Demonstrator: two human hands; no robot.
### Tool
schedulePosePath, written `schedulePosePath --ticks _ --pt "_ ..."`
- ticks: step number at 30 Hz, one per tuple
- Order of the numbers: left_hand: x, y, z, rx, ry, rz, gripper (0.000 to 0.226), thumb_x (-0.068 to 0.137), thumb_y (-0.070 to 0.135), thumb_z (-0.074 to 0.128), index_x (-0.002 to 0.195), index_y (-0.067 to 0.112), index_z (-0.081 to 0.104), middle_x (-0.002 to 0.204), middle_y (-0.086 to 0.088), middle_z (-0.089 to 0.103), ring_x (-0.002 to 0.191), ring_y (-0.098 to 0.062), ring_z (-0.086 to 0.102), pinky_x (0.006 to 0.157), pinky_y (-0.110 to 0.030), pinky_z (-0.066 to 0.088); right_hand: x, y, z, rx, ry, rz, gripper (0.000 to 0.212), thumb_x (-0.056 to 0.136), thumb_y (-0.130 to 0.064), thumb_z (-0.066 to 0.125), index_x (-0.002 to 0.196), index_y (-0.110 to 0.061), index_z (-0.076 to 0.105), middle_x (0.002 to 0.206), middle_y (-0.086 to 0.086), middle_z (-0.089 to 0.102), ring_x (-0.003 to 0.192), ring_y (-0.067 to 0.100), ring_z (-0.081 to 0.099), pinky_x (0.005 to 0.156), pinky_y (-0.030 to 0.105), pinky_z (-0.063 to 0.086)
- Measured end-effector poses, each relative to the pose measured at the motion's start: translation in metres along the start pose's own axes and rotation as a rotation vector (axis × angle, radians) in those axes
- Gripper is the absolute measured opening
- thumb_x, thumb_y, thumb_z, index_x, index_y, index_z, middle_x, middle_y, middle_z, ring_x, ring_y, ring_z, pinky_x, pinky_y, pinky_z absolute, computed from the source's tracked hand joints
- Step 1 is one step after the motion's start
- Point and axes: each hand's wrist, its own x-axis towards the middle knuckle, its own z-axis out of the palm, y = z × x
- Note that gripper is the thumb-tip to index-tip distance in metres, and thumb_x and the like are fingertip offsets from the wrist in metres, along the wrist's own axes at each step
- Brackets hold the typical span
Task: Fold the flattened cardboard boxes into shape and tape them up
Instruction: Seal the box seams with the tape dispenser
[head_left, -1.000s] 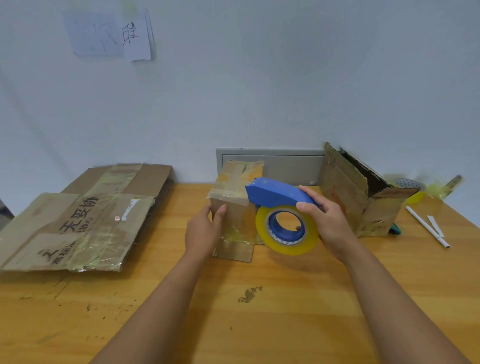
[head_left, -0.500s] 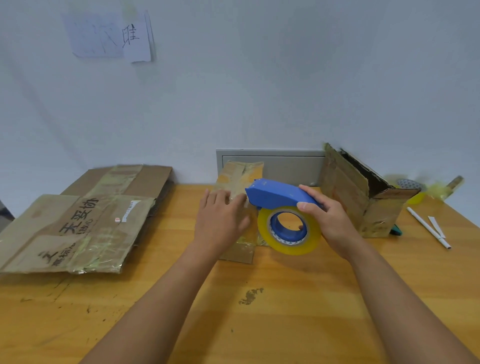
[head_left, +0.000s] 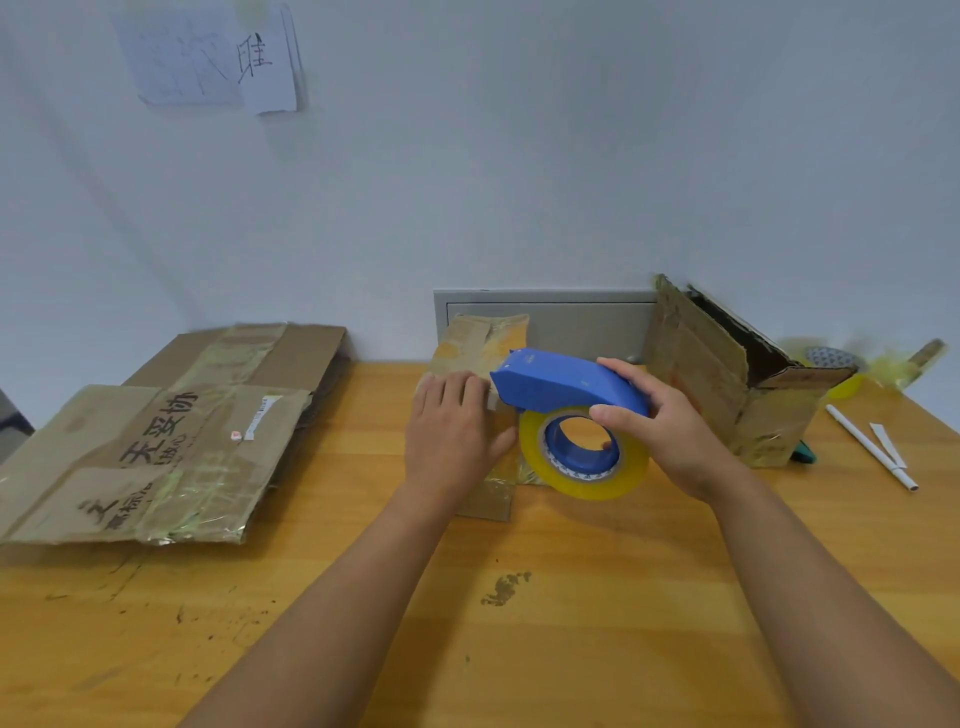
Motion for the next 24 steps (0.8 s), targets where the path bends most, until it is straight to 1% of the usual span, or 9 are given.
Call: schedulePosePath --ticks 4,6,8,12,13,16,18,21,24 --pt "0.004 0.002 -0.003 0.042 -0.001 -0.001 0.046 0.086 0.056 0.053 0.103 0.014 0.059 0.101 -0.004 0.061 0.096 -0.026 0.056 0.107 -0.043 0.040 0.001 -0.001 0.000 -0.009 -0.001 -0.004 0.058 0.073 -0.055 0.074 0.127 -0.052 0.054 0.107 -0.039 0.057 0.103 -0.010 0.057 0.075 0.007 0.048" --pt "0.006 -0.002 -0.005 0.052 -0.024 -0.001 0.050 0.085 0.061 0.049 0.102 0.015 0.059 0.100 -0.003 0.061 0.096 -0.025 0.056 0.110 -0.044 0.037 0.001 -0.001 -0.002 -0.033 -0.007 -0.002 0.060 0.075 -0.050 0.075 0.131 -0.050 0.054 0.110 -0.037 0.057 0.103 -0.010 0.057 0.075 0.007 0.048" --pt "0.007 -0.011 -0.005 0.058 -0.065 -0.022 0.053 0.084 0.064 0.051 0.105 0.016 0.058 0.102 -0.002 0.060 0.098 -0.025 0.056 0.112 -0.043 0.034 -0.003 0.001 -0.011 -0.064 0.000 0.006 0.064 0.073 -0.051 0.076 0.133 -0.048 0.055 0.114 -0.034 0.056 0.103 -0.009 0.058 0.076 0.008 0.049" --pt "0.010 -0.020 -0.002 0.056 -0.069 -0.032 0.052 0.082 0.062 0.066 0.105 0.017 0.058 0.103 -0.003 0.059 0.098 -0.025 0.055 0.111 -0.044 0.036 -0.017 0.012 -0.037 -0.123 0.004 0.062 0.061 0.069 -0.054 0.074 0.129 -0.052 0.059 0.122 -0.025 0.057 0.103 0.005 0.062 0.084 0.025 0.053" --pt "0.010 -0.019 -0.001 0.059 -0.074 -0.030 0.053 0.081 0.062 0.067 0.105 0.017 0.058 0.103 -0.003 0.060 0.098 -0.026 0.054 0.111 -0.045 0.037 -0.020 0.013 -0.040 -0.145 -0.004 0.071 0.060 0.070 -0.053 0.074 0.128 -0.053 0.058 0.123 -0.025 0.057 0.102 0.006 0.062 0.083 0.025 0.053" --pt "0.012 -0.018 -0.004 0.047 -0.112 -0.032 0.054 0.079 0.061 0.071 0.109 0.018 0.058 0.105 -0.003 0.059 0.098 -0.025 0.052 0.103 -0.043 0.042 -0.017 0.008 -0.039 -0.221 -0.040 0.057 0.061 0.070 -0.055 0.073 0.128 -0.055 0.055 0.123 -0.027 0.054 0.099 -0.006 0.058 0.072 0.014 0.049" --pt "0.012 -0.023 -0.009 0.032 -0.155 -0.003 0.052 0.080 0.055 0.072 0.115 0.019 0.057 0.109 -0.002 0.058 0.101 -0.023 0.049 0.096 -0.038 0.044 -0.009 0.000 -0.035 -0.304 -0.077 0.036 0.066 0.067 -0.062 0.071 0.130 -0.055 0.054 0.123 -0.031 0.051 0.100 -0.010 0.055 0.069 0.011 0.047" --pt "0.014 -0.030 -0.020 -0.031 -0.253 0.018 0.052 0.081 0.050 0.058 0.125 0.022 0.054 0.115 0.000 0.056 0.106 -0.019 0.047 0.090 -0.032 0.042 0.006 -0.011 -0.028 -0.378 -0.136 0.042 0.074 0.061 -0.070 0.068 0.132 -0.052 0.056 0.125 -0.032 0.052 0.106 -0.005 0.056 0.079 0.017 0.044" --pt "0.021 -0.027 -0.030 -0.132 -0.332 -0.051 0.059 0.080 0.054 0.043 0.128 0.021 0.055 0.118 0.001 0.056 0.107 -0.017 0.047 0.086 -0.030 0.040 0.021 -0.018 -0.015 -0.359 -0.191 0.075 0.070 0.062 -0.069 0.069 0.128 -0.048 0.060 0.123 -0.026 0.057 0.108 0.000 0.058 0.085 0.023 0.045"
